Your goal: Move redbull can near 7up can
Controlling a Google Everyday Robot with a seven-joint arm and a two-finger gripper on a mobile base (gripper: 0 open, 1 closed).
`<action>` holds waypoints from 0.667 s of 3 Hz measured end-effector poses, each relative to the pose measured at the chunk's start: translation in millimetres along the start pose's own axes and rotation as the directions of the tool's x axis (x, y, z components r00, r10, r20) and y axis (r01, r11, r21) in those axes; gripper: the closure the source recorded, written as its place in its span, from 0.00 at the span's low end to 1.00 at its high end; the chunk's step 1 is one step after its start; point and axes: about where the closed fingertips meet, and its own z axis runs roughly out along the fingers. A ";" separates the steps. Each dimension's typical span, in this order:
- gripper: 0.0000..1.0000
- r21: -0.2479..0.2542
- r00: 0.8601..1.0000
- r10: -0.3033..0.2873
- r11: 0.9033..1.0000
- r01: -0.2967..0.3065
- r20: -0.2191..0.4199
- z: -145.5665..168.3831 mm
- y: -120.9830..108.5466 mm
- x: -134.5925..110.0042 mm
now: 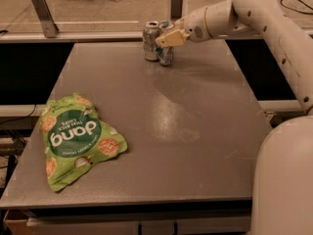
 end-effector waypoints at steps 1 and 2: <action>0.00 0.005 1.000 0.007 1.000 -0.007 -0.007 2.7 -4.3 5.6; 0.00 0.008 1.000 0.010 1.000 -0.010 -0.011 2.3 -6.2 8.9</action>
Offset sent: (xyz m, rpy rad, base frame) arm 0.0091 -0.0191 -0.0105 -0.0138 0.0109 -0.0385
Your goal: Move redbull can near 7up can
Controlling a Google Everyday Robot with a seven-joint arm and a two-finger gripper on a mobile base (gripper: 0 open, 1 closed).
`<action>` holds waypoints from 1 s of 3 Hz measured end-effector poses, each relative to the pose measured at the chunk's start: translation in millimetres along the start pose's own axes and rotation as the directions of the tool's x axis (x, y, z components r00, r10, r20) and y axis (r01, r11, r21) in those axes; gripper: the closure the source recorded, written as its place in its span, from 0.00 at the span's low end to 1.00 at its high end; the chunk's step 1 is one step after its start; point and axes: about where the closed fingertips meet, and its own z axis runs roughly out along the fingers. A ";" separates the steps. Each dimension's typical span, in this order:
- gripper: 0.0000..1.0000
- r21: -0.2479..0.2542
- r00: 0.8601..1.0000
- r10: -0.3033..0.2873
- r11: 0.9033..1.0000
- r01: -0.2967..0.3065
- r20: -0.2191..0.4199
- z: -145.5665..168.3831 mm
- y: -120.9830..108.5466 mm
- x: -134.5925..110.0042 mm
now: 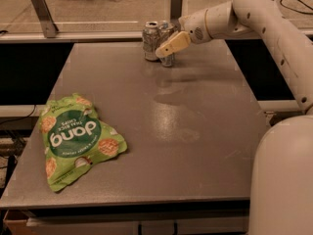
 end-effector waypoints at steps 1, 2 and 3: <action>0.00 0.030 1.000 -0.011 0.999 0.011 -0.001 -21.5 -9.9 3.7; 0.00 0.094 0.999 -0.042 0.995 0.042 -0.005 -69.7 -30.1 7.2; 0.00 0.149 0.997 -0.080 0.986 0.077 0.012 -132.4 -45.8 6.2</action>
Offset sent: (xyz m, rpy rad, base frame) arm -0.0082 -0.1465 0.0625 -0.0597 -0.1512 -0.1346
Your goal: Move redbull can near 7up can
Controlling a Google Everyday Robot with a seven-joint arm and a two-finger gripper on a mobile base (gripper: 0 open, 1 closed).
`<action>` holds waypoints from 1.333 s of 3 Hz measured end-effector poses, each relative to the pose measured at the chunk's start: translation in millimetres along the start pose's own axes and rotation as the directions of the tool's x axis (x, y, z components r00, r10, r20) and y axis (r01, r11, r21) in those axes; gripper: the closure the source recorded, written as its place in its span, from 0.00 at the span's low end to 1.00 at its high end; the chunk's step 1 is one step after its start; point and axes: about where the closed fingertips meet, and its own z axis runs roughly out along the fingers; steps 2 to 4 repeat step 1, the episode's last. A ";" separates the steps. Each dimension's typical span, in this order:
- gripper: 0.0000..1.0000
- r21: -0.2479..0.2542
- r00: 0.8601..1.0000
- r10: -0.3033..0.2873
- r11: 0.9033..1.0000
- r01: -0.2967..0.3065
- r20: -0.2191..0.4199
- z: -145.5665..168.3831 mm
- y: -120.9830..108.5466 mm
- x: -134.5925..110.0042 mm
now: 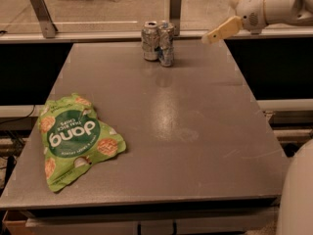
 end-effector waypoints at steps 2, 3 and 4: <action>0.00 0.004 1.000 -0.007 1.000 0.007 0.007 -2.0 -2.2 -5.1; 0.00 0.004 1.000 -0.007 1.000 0.007 0.007 -2.0 -2.2 -5.1; 0.00 0.004 1.000 -0.007 1.000 0.007 0.007 -2.0 -2.2 -5.1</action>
Offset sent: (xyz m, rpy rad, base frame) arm 0.0000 0.0000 0.0000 0.0000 0.0000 0.0000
